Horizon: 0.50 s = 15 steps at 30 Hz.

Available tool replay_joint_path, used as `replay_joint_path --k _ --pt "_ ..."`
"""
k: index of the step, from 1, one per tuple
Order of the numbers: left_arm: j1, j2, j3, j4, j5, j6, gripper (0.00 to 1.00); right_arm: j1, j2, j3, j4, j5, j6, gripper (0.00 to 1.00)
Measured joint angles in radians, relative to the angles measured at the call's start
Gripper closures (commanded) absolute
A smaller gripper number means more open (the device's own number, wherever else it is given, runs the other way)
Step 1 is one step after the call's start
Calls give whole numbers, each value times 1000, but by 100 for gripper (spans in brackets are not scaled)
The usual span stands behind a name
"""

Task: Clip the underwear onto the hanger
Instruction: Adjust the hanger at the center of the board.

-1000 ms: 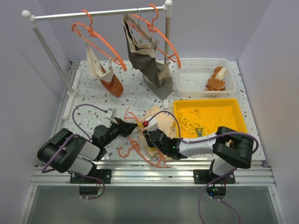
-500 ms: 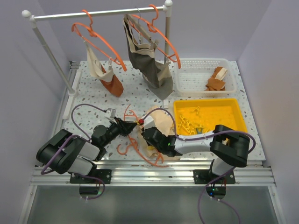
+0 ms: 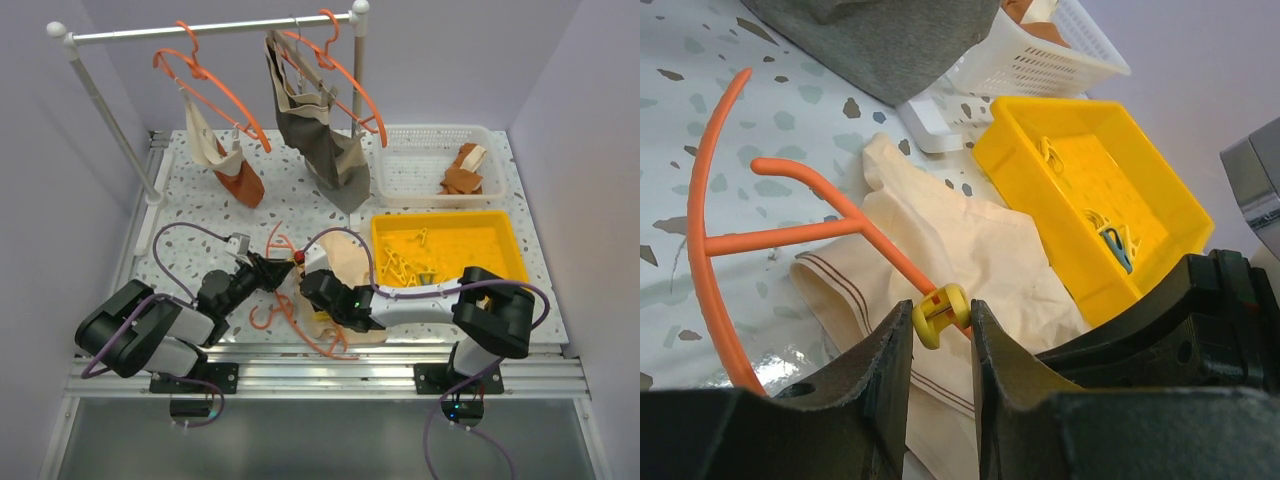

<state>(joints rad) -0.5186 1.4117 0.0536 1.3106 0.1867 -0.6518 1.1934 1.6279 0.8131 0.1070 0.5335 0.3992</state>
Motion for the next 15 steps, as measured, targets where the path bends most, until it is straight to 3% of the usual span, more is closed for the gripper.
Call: replay_joint_path --k 15 --pt "-41 40 0 13 -51 23 100 32 -5 -1 -10 18 42 100"
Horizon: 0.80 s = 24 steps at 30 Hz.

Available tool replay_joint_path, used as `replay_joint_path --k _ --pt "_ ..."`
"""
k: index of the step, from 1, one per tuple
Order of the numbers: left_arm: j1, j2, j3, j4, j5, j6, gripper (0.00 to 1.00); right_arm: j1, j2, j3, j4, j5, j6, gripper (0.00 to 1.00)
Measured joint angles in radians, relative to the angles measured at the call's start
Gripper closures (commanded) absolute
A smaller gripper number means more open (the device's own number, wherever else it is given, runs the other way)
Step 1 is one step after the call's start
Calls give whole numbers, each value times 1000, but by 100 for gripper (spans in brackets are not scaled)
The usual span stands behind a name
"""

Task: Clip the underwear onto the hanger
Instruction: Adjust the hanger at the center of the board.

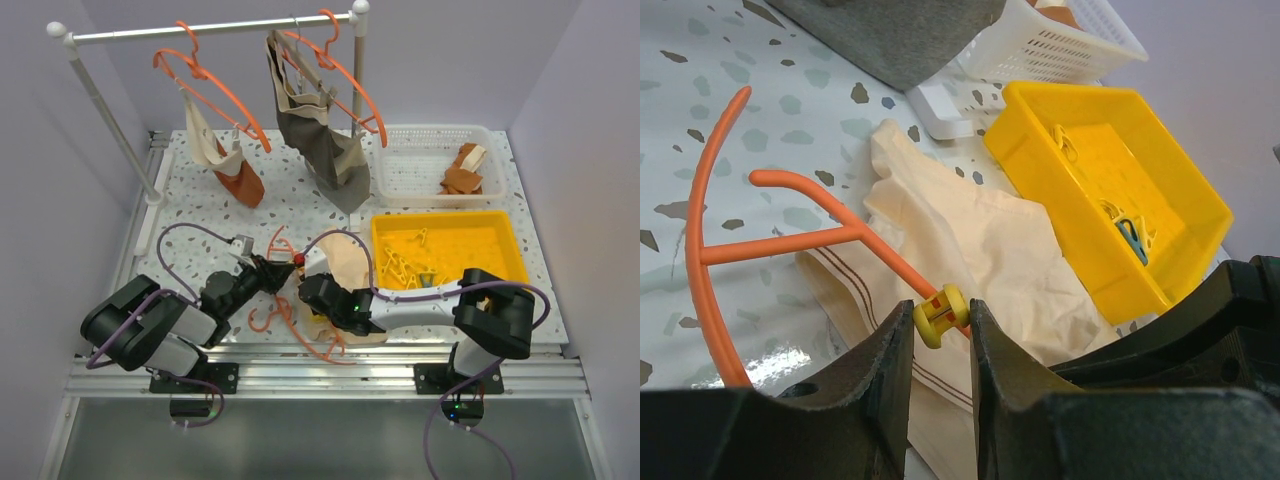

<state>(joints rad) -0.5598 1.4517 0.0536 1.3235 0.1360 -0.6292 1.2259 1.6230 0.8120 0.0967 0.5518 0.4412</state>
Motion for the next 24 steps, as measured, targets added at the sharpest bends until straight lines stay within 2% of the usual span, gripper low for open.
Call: replay_joint_path --k 18,21,22,24 --pt "-33 73 0 9 -44 28 100 5 43 -34 77 -32 32 99" --pt "-37 80 0 12 -48 35 100 5 44 -41 93 -47 32 76" --pt "-38 82 0 13 -47 39 100 5 44 -44 104 -54 29 62" --pt "-42 87 0 4 -47 47 100 14 43 -45 145 -75 26 54"
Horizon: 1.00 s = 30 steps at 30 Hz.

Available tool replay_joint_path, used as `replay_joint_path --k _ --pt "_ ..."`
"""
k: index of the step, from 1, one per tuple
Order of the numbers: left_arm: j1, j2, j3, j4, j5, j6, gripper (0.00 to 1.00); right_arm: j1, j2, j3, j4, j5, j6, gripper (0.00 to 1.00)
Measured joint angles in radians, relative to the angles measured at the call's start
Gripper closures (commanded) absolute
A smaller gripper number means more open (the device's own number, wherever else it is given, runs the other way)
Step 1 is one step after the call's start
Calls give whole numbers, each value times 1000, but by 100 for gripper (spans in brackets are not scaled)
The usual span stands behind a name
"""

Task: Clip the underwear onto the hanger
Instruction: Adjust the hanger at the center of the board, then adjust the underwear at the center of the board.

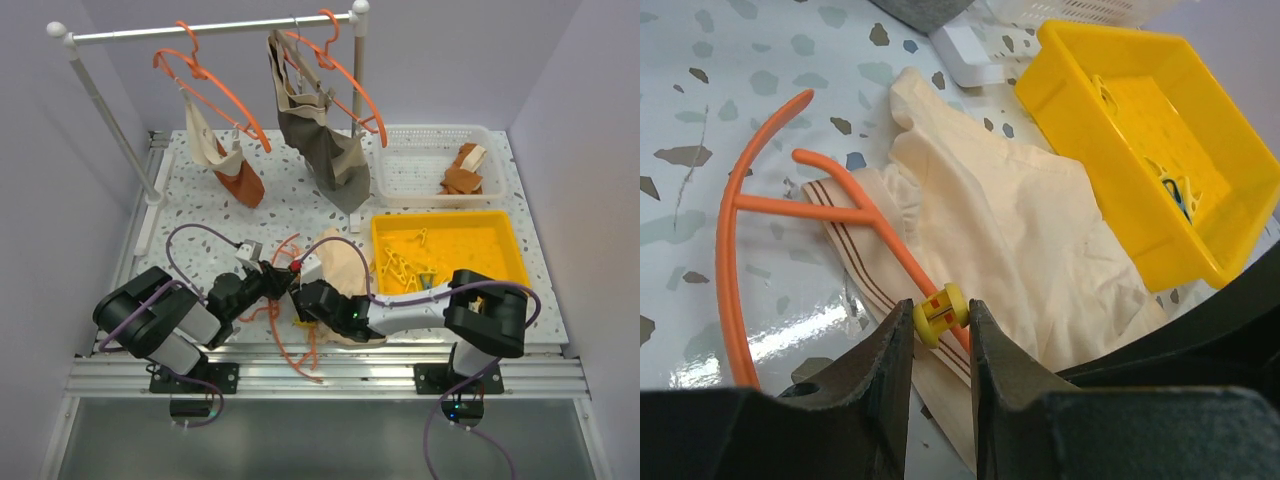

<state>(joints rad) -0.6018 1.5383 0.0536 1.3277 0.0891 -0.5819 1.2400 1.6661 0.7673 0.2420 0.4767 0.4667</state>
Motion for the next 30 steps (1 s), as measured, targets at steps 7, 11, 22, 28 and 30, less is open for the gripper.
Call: replay_joint_path --k 7,11,22,28,30 --pt "-6 1 0 -13 0 4 100 28 -120 -29 34 23 -41 46" --pt "-7 1 0 -13 0 4 100 19 -214 -40 27 77 -72 44" --pt "-7 -9 0 -13 0 26 100 -203 -119 -62 61 62 -100 46" --pt "-7 -9 0 -14 0 26 100 -228 11 -31 72 26 -109 47" --pt "-7 -9 0 -14 0 26 100 -235 36 -23 80 15 -109 55"
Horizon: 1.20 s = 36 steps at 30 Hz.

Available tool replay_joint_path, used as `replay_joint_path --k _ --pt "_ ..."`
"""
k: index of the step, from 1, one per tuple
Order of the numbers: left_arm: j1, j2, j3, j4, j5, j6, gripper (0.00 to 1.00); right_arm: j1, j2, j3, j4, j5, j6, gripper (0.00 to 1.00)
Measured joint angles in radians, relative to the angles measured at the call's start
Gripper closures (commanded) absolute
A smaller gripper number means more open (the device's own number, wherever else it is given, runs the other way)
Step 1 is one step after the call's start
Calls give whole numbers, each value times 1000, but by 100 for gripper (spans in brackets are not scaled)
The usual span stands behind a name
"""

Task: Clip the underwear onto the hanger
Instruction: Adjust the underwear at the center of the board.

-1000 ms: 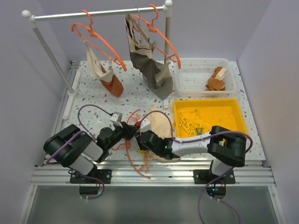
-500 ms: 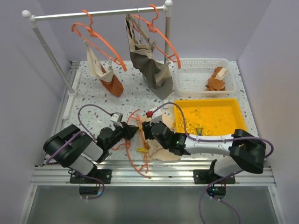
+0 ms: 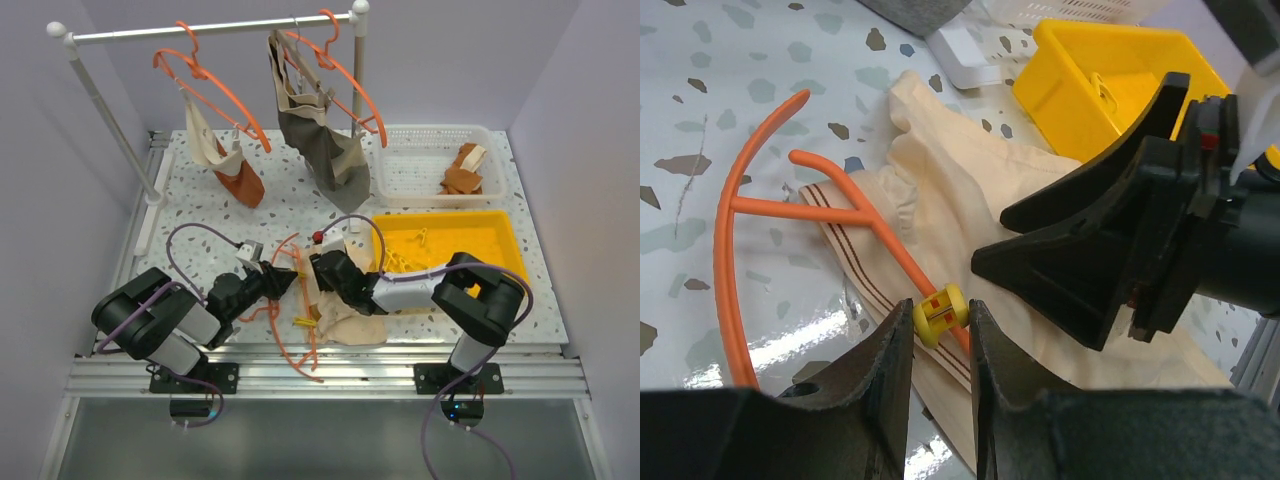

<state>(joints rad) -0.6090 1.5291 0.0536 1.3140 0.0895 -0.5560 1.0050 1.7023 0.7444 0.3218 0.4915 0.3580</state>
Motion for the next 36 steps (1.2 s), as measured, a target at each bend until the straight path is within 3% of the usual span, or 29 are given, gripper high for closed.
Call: replay_joint_path --k 1,2,3,17,18,19,21,23,36 --pt "0 0 0 0 0 0 100 -4 14 5 1 -6 0 63" --pt "0 0 0 0 0 0 100 -8 30 12 2 -11 -2 88" --pt "0 0 0 0 0 0 100 -11 40 16 1 -12 0 99" --pt "0 -19 0 0 -1 0 100 -25 -7 36 -145 155 50 100" --pt "0 -19 0 0 -1 0 100 -25 -13 35 -149 161 52 95" --pt "0 -19 0 0 -1 0 100 -25 -16 35 -151 167 54 74" --pt "0 -19 0 0 -1 0 100 -24 -17 35 -154 172 61 59" --pt "0 -19 0 0 -1 0 100 -25 -17 32 -156 172 58 51" --pt "0 -1 0 0 0 0 100 -27 -121 -40 13 -8 -47 49"
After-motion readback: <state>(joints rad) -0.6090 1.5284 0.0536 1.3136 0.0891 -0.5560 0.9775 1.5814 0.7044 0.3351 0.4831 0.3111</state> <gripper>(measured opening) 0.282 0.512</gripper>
